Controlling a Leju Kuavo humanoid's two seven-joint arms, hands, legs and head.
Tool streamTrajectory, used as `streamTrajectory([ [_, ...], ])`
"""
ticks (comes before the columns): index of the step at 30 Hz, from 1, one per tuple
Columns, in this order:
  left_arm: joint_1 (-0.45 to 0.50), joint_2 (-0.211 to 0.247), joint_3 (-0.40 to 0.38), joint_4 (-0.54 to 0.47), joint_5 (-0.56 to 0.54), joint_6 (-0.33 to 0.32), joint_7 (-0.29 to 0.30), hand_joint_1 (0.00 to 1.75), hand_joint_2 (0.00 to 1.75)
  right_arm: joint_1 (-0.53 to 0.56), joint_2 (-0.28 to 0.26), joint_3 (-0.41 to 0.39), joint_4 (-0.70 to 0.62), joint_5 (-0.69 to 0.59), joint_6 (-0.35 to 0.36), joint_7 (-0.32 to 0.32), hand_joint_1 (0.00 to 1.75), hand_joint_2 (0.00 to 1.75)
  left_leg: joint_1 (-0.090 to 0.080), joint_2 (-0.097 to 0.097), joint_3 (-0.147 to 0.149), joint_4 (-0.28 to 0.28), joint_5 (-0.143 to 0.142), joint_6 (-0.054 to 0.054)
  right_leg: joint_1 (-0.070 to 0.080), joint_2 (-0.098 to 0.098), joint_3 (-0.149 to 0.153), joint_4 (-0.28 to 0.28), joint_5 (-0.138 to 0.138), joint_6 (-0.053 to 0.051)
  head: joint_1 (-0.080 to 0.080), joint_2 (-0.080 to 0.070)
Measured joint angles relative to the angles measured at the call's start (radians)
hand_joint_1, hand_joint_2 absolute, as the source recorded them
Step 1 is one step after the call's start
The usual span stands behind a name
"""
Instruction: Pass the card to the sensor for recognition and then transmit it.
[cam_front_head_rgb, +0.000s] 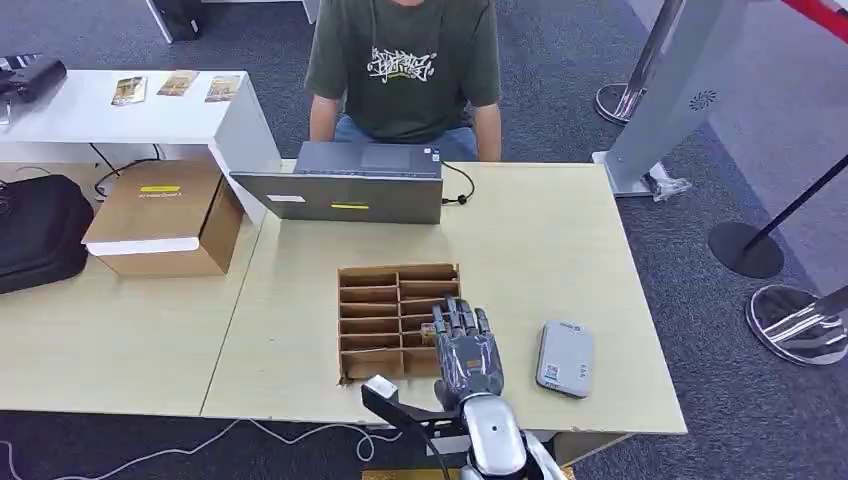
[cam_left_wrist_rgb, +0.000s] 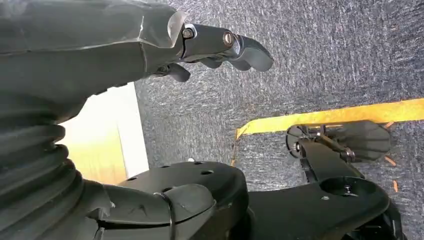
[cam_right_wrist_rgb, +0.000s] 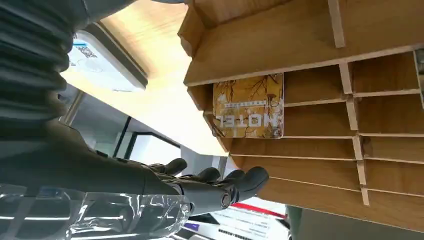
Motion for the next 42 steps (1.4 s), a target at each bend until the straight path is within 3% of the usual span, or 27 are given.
streamTrajectory([
  [10, -0.001, 0.000, 0.000, 0.000, -0.019, -0.001, 0.010, 0.00, 1.75, -0.006, 0.008, 0.000, -0.024, -0.002, 0.003, 0.007, 0.05, 1.75, 0.000, 0.000, 0.000, 0.000, 0.000, 0.000, 0.000, 0.000, 0.000, 0.000, 0.000, 0.000, 0.000, 0.000],
  [11, -0.001, 0.000, 0.000, 0.000, -0.021, -0.001, 0.012, 0.00, 1.75, -0.005, 0.008, -0.001, -0.029, -0.003, 0.004, 0.008, 0.52, 1.75, 0.000, 0.000, 0.000, 0.000, 0.000, 0.000, 0.000, 0.000, 0.000, 0.000, 0.000, 0.000, 0.000, 0.000],
  [12, -0.001, 0.000, 0.000, 0.000, -0.023, -0.001, 0.013, 0.00, 1.75, -0.004, 0.008, -0.001, -0.032, -0.003, 0.004, 0.009, 1.38, 1.75, 0.000, 0.000, 0.000, 0.000, 0.000, 0.000, 0.000, 0.000, 0.000, 0.000, 0.000, 0.000, 0.000, 0.000],
  [13, -0.001, 0.000, 0.000, 0.000, -0.026, -0.001, 0.015, 0.00, 1.75, -0.003, 0.008, -0.001, -0.037, -0.003, 0.005, 0.010, 1.38, 1.75, 0.000, 0.000, 0.000, 0.000, 0.000, 0.000, 0.000, 0.000, 0.000, 0.000, 0.000, 0.000, 0.000, 0.000],
  [14, -0.001, 0.000, 0.000, 0.000, -0.027, -0.001, 0.016, 0.00, 1.75, -0.003, 0.008, -0.002, -0.040, -0.003, 0.005, 0.011, 1.64, 1.75, 0.000, 0.000, 0.000, 0.000, 0.000, 0.000, 0.000, 0.000, 0.000, 0.000, 0.000, 0.000, 0.000, 0.000],
  [15, -0.001, 0.000, 0.000, 0.000, -0.028, -0.001, 0.018, 0.00, 1.75, -0.002, 0.008, -0.002, -0.043, -0.003, 0.006, 0.013, 1.71, 1.75, 0.000, 0.000, 0.000, 0.000, 0.000, 0.000, 0.000, 0.000, 0.000, 0.000, 0.000, 0.000, 0.000, 0.000],
  [27, -0.001, 0.001, 0.000, 0.000, -0.023, -0.003, 0.019, 0.00, 1.75, 0.002, 0.008, -0.006, -0.053, -0.006, 0.008, 0.018, 1.61, 1.75, 0.000, 0.000, 0.000, 0.000, 0.000, 0.000, 0.000, 0.000, 0.000, 0.000, 0.000, 0.000, 0.000, 0.000],
  [31, -0.001, 0.001, 0.000, 0.000, -0.018, -0.003, 0.019, 0.00, 1.75, 0.002, 0.008, -0.007, -0.053, -0.008, 0.006, 0.018, 1.50, 1.75, 0.000, 0.000, 0.000, 0.000, 0.000, 0.000, 0.000, 0.000, 0.000, 0.000, 0.000, 0.000, 0.000, 0.000],
  [32, -0.001, 0.001, 0.000, 0.000, -0.018, -0.004, 0.019, 0.00, 1.75, 0.003, 0.008, -0.007, -0.053, -0.008, 0.006, 0.018, 1.36, 1.75, 0.000, 0.000, 0.000, 0.000, 0.000, 0.000, 0.000, 0.000, 0.000, 0.000, 0.000, 0.000, 0.000, 0.000],
  [33, -0.001, 0.002, 0.000, 0.000, -0.017, -0.004, 0.019, 0.00, 1.75, 0.003, 0.008, -0.007, -0.053, -0.008, 0.006, 0.018, 0.70, 1.75, 0.000, 0.000, 0.000, 0.000, 0.000, 0.000, 0.000, 0.000, 0.000, 0.000, 0.000, 0.000, 0.000, 0.000],
  [35, -0.001, 0.002, 0.000, 0.000, -0.017, -0.005, 0.019, 0.00, 1.75, 0.003, 0.008, -0.008, -0.053, -0.009, 0.005, 0.019, 0.12, 1.75, 0.000, 0.000, 0.000, 0.000, 0.000, 0.000, 0.000, 0.000, 0.000, 0.000, 0.000, 0.000, 0.000, 0.000],
  [36, -0.001, 0.002, 0.000, 0.000, -0.017, -0.005, 0.019, 0.00, 1.75, 0.003, 0.008, -0.008, -0.053, -0.009, 0.005, 0.019, 0.00, 1.75, 0.000, 0.000, 0.000, 0.000, 0.000, 0.000, 0.000, 0.000, 0.000, 0.000, 0.000, 0.000, 0.000, 0.000],
  [42, -0.001, 0.002, 0.000, 0.000, -0.011, -0.005, 0.019, 0.00, 1.75, 0.004, 0.008, -0.009, -0.053, -0.009, -0.001, 0.018, 0.00, 1.75, 0.000, 0.000, 0.000, 0.000, 0.000, 0.000, 0.000, 0.000, 0.000, 0.000, 0.000, 0.000, 0.000, 0.000],
])
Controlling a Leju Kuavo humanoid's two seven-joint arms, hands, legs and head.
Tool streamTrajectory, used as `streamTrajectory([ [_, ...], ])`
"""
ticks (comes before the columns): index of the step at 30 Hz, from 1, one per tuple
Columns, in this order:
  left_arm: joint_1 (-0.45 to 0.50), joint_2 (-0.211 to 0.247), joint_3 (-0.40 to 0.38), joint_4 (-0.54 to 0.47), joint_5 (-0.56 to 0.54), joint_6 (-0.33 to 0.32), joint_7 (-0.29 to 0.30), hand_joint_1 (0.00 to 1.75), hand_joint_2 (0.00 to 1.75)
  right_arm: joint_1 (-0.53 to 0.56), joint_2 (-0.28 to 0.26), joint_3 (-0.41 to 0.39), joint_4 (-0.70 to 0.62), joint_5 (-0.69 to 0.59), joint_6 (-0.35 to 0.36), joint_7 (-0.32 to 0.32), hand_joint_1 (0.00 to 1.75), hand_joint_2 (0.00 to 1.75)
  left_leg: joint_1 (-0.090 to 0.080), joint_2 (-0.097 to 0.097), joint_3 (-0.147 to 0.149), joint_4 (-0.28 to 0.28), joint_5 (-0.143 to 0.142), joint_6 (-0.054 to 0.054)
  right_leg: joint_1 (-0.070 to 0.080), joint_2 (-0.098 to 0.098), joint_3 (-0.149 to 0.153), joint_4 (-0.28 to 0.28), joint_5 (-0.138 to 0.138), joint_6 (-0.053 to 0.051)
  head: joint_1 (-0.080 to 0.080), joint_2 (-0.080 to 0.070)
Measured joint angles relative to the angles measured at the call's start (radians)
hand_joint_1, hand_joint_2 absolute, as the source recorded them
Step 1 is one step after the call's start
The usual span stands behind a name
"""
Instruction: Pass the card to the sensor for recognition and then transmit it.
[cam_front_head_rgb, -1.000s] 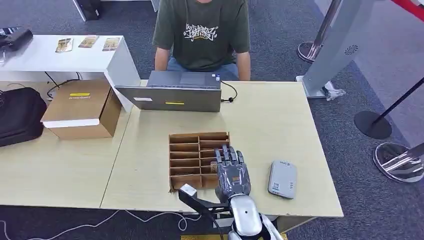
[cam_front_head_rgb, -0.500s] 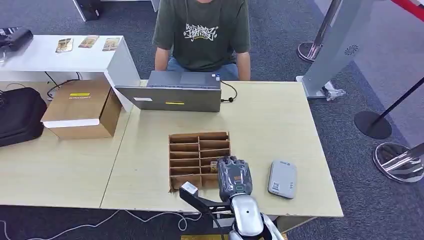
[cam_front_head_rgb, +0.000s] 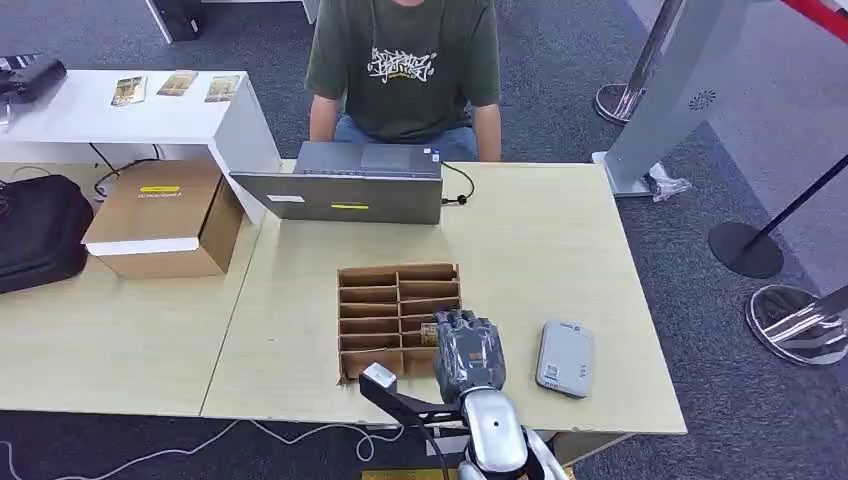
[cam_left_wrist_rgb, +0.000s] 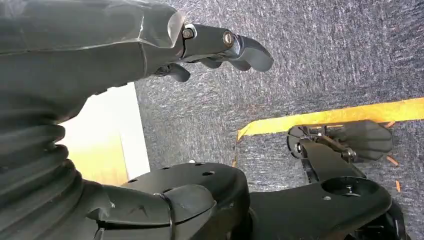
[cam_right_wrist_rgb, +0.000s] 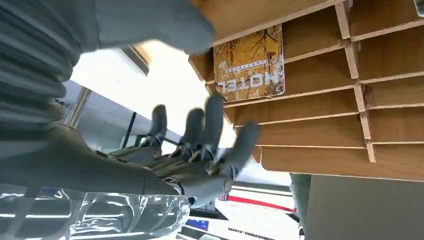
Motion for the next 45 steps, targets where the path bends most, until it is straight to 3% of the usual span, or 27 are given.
streamTrajectory([
  [38, 0.001, 0.001, 0.000, 0.000, 0.016, 0.000, 0.002, 0.00, 1.75, -0.010, 0.008, 0.000, 0.054, 0.000, -0.005, -0.010, 0.00, 1.75, 0.000, 0.000, 0.000, 0.000, 0.000, 0.000, 0.000, 0.000, 0.000, 0.000, 0.000, 0.000, 0.000, 0.000],
  [39, 0.001, 0.001, 0.000, 0.000, 0.016, 0.000, 0.002, 0.00, 1.75, -0.010, 0.008, 0.000, 0.054, 0.000, -0.005, -0.010, 0.12, 1.75, 0.000, 0.000, 0.000, 0.000, 0.000, 0.000, 0.000, 0.000, 0.000, 0.000, 0.000, 0.000, 0.000, 0.000],
  [41, 0.001, 0.001, 0.000, 0.000, 0.016, 0.000, 0.002, 0.00, 1.75, -0.010, 0.008, 0.000, 0.054, 0.000, -0.005, -0.010, 1.34, 1.75, 0.000, 0.000, 0.000, 0.000, 0.000, 0.000, 0.000, 0.000, 0.000, 0.000, 0.000, 0.000, 0.000, 0.000],
  [43, 0.001, 0.002, 0.000, 0.000, 0.017, 0.000, 0.002, 0.00, 1.75, -0.010, 0.008, 0.000, 0.054, 0.000, -0.005, -0.010, 1.55, 1.75, 0.000, 0.000, 0.000, 0.000, 0.000, 0.000, 0.000, 0.000, 0.000, 0.000, 0.000, 0.000, 0.000, 0.000],
  [45, 0.001, 0.002, 0.000, 0.000, 0.018, 0.000, 0.002, 0.00, 1.75, -0.010, 0.008, 0.000, 0.054, 0.000, -0.005, -0.010, 1.50, 1.75, 0.000, 0.000, 0.000, 0.000, 0.000, 0.000, 0.000, 0.000, 0.000, 0.000, 0.000, 0.000, 0.000, 0.000],
])
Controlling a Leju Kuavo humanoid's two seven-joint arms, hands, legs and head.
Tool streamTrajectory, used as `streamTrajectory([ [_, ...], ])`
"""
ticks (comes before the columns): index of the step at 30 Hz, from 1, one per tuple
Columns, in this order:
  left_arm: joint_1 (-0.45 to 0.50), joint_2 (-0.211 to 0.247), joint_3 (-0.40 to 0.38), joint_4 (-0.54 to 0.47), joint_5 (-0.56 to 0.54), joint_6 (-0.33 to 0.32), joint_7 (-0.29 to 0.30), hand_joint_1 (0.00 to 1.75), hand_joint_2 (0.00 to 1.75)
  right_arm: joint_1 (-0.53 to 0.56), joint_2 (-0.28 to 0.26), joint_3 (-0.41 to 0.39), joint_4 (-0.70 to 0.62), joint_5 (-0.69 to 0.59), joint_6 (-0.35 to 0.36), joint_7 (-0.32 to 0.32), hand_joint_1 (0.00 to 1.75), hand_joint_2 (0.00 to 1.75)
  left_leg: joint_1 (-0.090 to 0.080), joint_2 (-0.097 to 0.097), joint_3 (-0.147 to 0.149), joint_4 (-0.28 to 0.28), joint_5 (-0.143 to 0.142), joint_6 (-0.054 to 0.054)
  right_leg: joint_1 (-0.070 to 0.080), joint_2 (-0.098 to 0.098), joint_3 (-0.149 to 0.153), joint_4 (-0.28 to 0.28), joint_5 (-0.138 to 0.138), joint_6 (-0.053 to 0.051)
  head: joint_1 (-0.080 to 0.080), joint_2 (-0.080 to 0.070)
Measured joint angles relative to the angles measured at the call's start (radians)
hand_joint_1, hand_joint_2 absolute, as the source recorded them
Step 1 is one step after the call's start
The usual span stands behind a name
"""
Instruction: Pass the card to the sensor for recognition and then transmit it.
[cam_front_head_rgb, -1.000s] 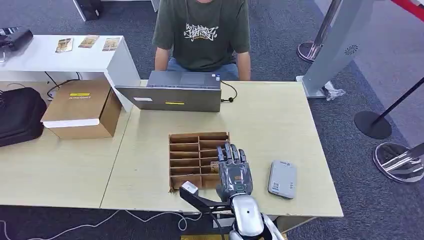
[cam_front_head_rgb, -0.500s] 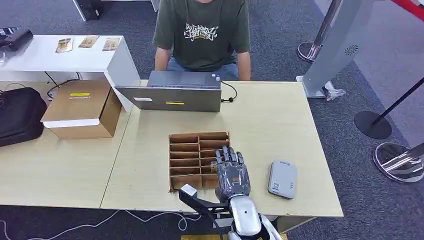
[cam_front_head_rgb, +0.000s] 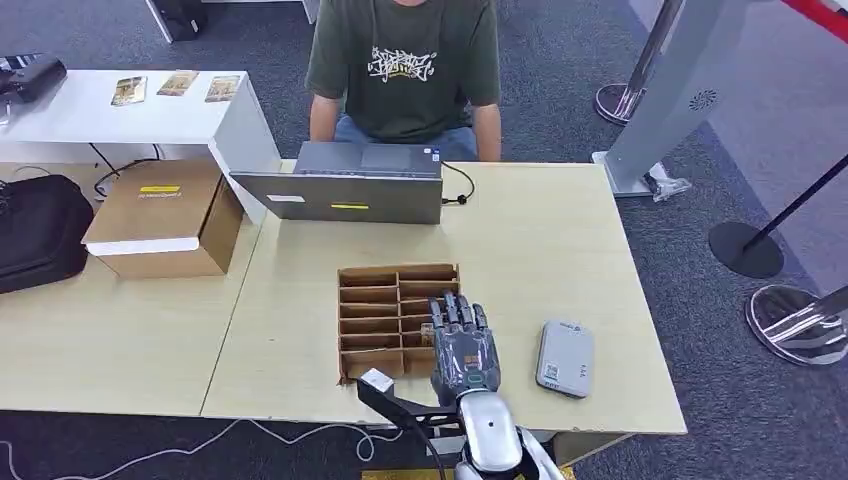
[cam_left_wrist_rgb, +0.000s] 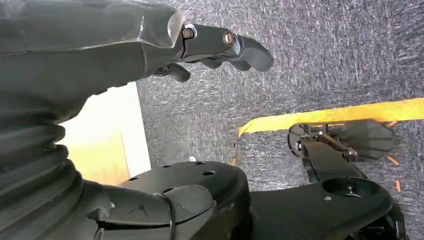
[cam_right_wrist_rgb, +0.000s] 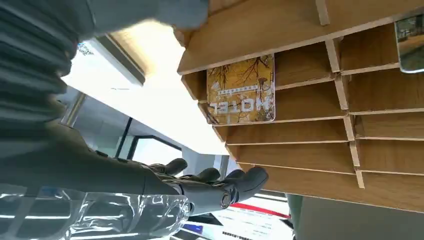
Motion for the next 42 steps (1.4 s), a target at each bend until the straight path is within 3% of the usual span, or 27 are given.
streamTrajectory([
  [8, 0.000, 0.001, 0.000, 0.000, 0.000, 0.000, 0.000, 0.00, 1.75, 0.000, 0.000, 0.000, 0.000, 0.000, -0.003, 0.000, 1.48, 1.75, 0.000, 0.000, 0.000, 0.000, 0.000, 0.000, 0.000, 0.000, 0.000, 0.000, 0.000, 0.000, 0.000, 0.000],
  [21, 0.003, 0.002, 0.000, 0.000, 0.002, 0.000, 0.000, 0.00, 1.75, 0.001, 0.001, -0.001, -0.003, -0.003, -0.003, 0.000, 1.29, 1.75, 0.000, 0.000, 0.000, 0.000, 0.000, 0.000, 0.000, 0.000, 0.000, 0.000, 0.000, 0.000, 0.000, 0.000],
  [27, 0.005, 0.002, 0.000, 0.000, 0.003, 0.000, 0.000, 0.00, 1.75, 0.002, 0.001, -0.004, -0.006, -0.006, -0.003, 0.000, 1.41, 1.75, 0.000, 0.000, 0.000, 0.000, 0.000, 0.000, 0.000, 0.000, 0.000, 0.000, 0.000, 0.000, 0.000, 0.000],
  [28, 0.005, 0.002, 0.000, 0.000, 0.003, 0.000, 0.000, 0.00, 1.75, 0.002, 0.001, -0.004, -0.006, -0.009, -0.003, -0.002, 1.52, 1.75, 0.000, 0.000, 0.000, 0.000, 0.000, 0.000, 0.000, 0.000, 0.000, 0.000, 0.000, 0.000, 0.000, 0.000],
  [29, 0.005, 0.002, 0.000, 0.000, 0.004, 0.000, 0.000, 0.00, 1.75, 0.002, 0.001, -0.005, -0.007, -0.010, -0.004, -0.002, 1.75, 1.75, 0.000, 0.000, 0.000, 0.000, 0.000, 0.000, 0.000, 0.000, 0.000, 0.000, 0.000, 0.000, 0.000, 0.000],
  [42, 0.009, 0.002, 0.000, 0.000, 0.012, 0.000, -0.003, 0.00, 1.75, 0.012, 0.001, -0.019, -0.032, -0.025, -0.036, -0.020, 1.75, 1.75, 0.000, 0.000, 0.000, 0.000, 0.000, 0.000, 0.000, 0.000, 0.000, 0.000, 0.000, 0.000, 0.000, 0.000],
])
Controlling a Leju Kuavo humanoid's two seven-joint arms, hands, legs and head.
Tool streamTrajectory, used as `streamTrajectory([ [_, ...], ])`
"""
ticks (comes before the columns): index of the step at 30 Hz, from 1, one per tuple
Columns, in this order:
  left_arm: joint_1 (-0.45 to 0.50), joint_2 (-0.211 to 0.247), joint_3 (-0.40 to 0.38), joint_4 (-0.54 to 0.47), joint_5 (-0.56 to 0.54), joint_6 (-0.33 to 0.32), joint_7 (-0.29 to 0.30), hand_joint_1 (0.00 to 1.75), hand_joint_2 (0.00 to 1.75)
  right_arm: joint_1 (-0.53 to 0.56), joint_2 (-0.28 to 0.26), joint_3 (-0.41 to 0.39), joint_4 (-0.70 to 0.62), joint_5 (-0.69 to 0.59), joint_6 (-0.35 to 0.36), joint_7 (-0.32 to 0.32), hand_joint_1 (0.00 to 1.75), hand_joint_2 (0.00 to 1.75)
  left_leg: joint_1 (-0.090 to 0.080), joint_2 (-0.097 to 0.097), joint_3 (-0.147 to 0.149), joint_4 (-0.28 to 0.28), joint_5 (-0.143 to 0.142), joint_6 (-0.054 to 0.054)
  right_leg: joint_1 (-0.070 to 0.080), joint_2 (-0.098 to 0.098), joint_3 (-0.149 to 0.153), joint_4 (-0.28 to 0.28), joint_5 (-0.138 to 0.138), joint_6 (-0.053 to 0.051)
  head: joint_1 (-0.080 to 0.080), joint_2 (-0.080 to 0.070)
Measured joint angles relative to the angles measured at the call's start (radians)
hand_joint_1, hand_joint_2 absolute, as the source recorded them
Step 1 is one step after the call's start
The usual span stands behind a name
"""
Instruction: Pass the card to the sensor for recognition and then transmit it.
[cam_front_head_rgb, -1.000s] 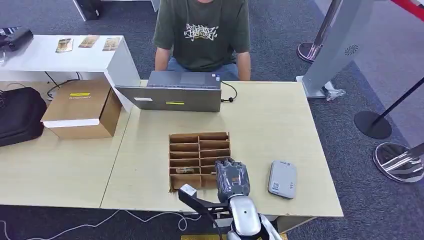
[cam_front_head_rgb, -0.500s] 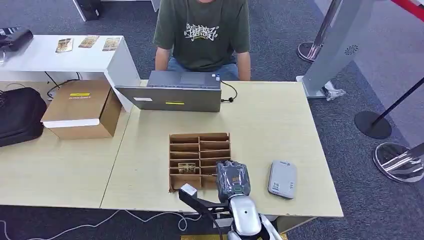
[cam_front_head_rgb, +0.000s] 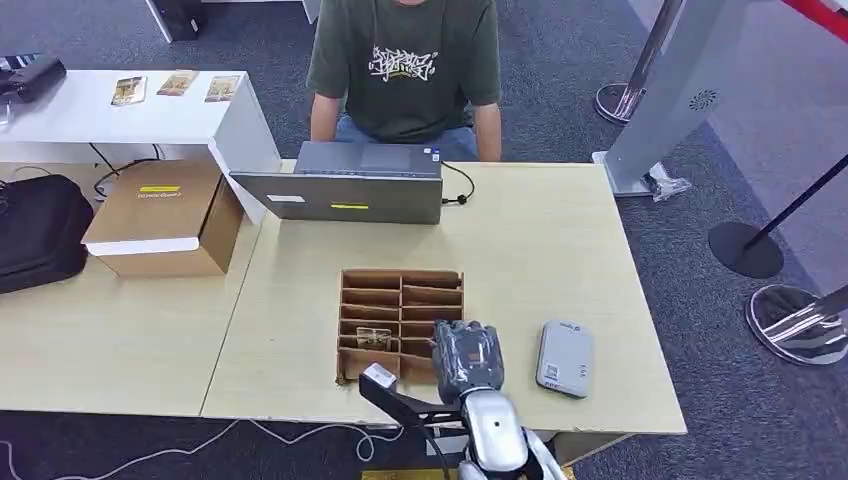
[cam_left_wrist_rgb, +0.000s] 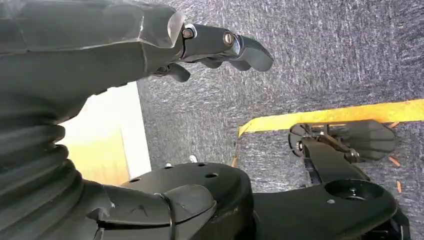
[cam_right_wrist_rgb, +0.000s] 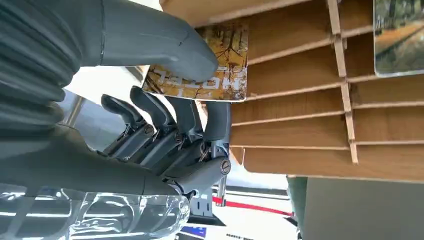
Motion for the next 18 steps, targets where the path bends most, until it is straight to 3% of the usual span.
streamTrajectory([
  [11, 0.003, 0.000, 0.000, 0.000, 0.001, 0.000, -0.003, 0.00, 1.75, 0.004, 0.000, -0.005, -0.014, -0.002, -0.036, -0.017, 1.75, 1.75, 0.000, 0.000, 0.000, 0.000, 0.000, 0.000, 0.000, 0.000, 0.000, 0.000, 0.000, 0.000, 0.000, 0.000],
  [18, 0.005, 0.000, 0.000, 0.000, 0.001, 0.002, -0.014, 0.00, 1.75, 0.012, 0.000, -0.015, -0.042, -0.010, -0.138, -0.047, 1.75, 1.75, 0.000, 0.000, 0.000, 0.000, 0.000, 0.000, 0.000, 0.000, 0.000, 0.000, 0.000, 0.000, 0.000, 0.000],
])
